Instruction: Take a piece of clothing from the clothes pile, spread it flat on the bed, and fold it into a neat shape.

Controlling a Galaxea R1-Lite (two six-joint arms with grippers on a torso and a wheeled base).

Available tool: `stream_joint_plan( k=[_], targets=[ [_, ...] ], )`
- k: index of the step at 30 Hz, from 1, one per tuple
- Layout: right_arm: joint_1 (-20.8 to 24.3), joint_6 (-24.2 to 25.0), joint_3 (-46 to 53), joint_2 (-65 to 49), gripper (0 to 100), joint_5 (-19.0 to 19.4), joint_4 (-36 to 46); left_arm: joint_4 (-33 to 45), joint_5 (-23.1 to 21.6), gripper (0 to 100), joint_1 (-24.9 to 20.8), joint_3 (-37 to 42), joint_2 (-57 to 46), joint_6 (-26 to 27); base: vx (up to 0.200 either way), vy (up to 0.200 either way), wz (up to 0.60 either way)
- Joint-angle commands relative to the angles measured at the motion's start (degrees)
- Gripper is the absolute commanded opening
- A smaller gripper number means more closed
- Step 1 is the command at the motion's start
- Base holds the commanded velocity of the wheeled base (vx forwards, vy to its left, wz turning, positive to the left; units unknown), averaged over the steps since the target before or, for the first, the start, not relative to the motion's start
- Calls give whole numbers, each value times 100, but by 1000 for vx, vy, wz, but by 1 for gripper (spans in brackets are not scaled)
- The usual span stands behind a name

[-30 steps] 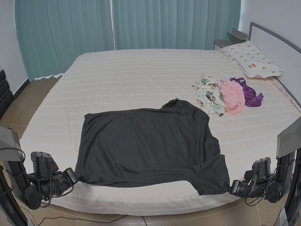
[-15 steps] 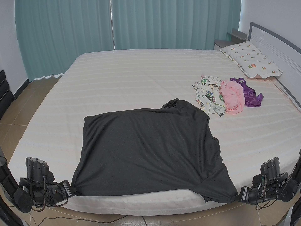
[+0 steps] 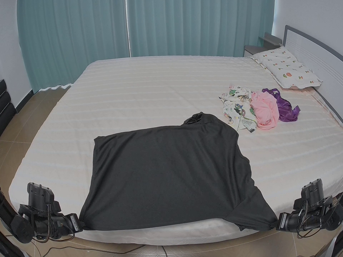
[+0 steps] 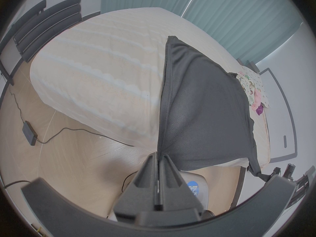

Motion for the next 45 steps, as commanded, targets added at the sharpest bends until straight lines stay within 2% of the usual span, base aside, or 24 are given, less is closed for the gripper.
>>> stream_joint_plan(
  k=[1,9,16,22,27,33,38,45],
  targets=[
    [-7,-6,101,-247,0,-54,110,30,-37,0,13,101,-7,-1,0,0,0],
    [-60,-147,101,-950,0,-54,549,496,-46,0,-14,101,-51,61,0,0,0],
    [-236,-349,101,-977,0,8,874,1287,-142,0,-22,101,-402,562,0,0,0],
    [-227,-525,84,-985,0,17,971,1313,-151,0,-40,101,-525,588,0,0,0],
    [-227,-454,-48,-1135,0,149,857,1225,-125,0,-31,57,-543,580,0,0,0],
    [-227,-191,-646,-1864,0,562,910,1041,-186,0,13,-294,-974,386,0,0,0],
    [-227,-138,-1103,-1724,0,579,848,1102,-195,0,4,-778,-1167,-168,0,0,0],
    [-227,-129,-1621,-1399,0,570,839,1067,-134,0,83,-1094,-895,-273,0,0,0]
  ],
)
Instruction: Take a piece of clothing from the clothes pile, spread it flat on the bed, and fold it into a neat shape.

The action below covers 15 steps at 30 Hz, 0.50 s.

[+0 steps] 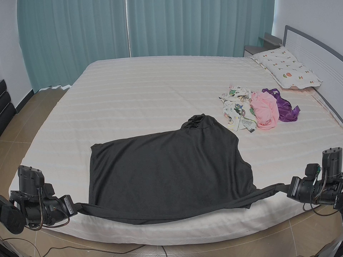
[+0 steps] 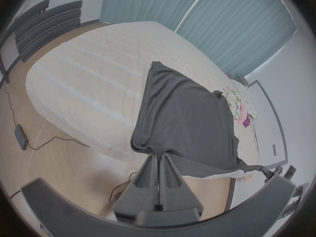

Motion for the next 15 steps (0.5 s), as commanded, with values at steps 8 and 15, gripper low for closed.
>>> stream_joint_plan(
  k=[8,15],
  targets=[
    [11,14,-734,477,0,-2,-40,-45,47,0,176,-598,246,-501,0,0,0],
    [11,14,-1015,573,0,-2,-40,-45,56,0,176,-862,290,-704,0,0,0]
  ],
)
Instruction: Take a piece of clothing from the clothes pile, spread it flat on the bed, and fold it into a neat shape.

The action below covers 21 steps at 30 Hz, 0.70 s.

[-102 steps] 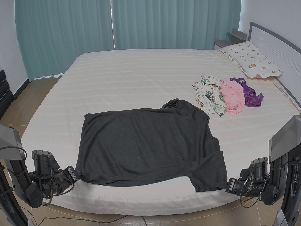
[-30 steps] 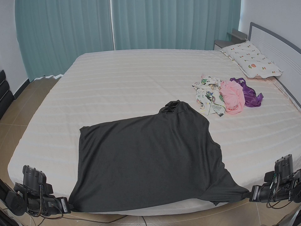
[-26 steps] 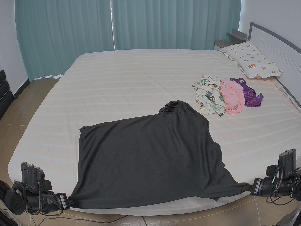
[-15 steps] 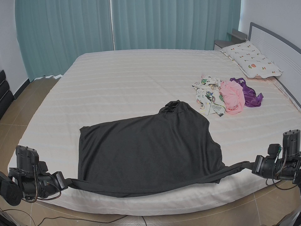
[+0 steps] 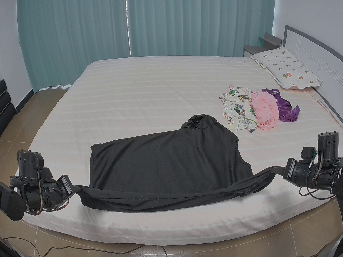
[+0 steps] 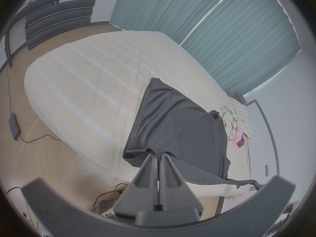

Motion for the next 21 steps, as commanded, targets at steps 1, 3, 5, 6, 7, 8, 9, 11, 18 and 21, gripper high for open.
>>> stream_joint_plan(
  k=[1,3,5,6,7,8,9,11,18,21],
  targets=[
    [0,0,-144,129,0,1,-3,-5,3,0,4,-118,47,-53,0,0,0],
    [-9,-17,-232,269,0,10,-11,-5,-5,0,4,-136,143,-62,0,0,0],
    [-17,-9,-329,375,0,1,-47,-23,12,0,-5,-154,345,-26,0,0,0],
    [-17,-9,-364,436,0,1,-90,-23,12,0,4,-206,460,-26,0,0,0],
    [-17,-9,-390,515,0,1,-143,-23,21,0,4,-268,565,-26,0,0,0],
    [-17,-9,-390,515,0,1,-143,-23,21,0,4,-268,565,-26,0,0,0],
    [-17,-17,-425,700,0,-8,-301,-23,30,0,39,-373,767,-53,0,0,0],
    [-17,-17,-460,832,0,-25,-442,-23,30,0,92,-426,882,-62,0,0,0],
    [-17,-17,-742,1570,0,-122,-1101,-128,30,0,241,-821,1321,-211,0,0,0],
    [-17,-17,-838,1746,0,-148,-1119,-286,30,0,259,-927,1479,-343,0,0,0]
  ],
)
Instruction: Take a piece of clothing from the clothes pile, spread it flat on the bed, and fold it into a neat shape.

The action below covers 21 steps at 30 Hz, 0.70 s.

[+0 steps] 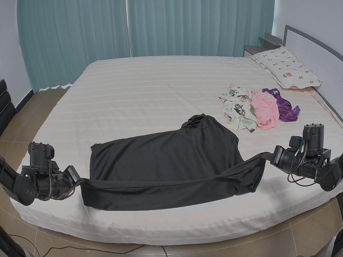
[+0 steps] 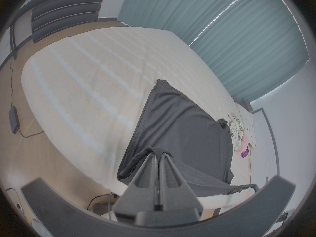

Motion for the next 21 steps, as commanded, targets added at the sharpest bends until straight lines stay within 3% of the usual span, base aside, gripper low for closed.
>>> stream_joint_plan(
  k=[1,5,12,16,21],
  targets=[
    [-7,10,-263,602,0,-28,-51,-225,-8,0,64,-223,531,-131,0,0,0],
    [-59,62,-457,796,0,-36,-60,-542,1,0,64,-302,892,-148,0,0,0],
    [-77,739,-808,989,0,-28,-60,-920,132,0,72,-575,1375,-377,0,0,0],
    [-77,880,-940,1191,0,-36,-121,-1016,168,0,72,-707,1560,-403,0,0,0],
    [-77,994,-905,1534,0,-36,-675,-1043,176,0,72,-891,1841,-544,0,0,0]
  ],
)
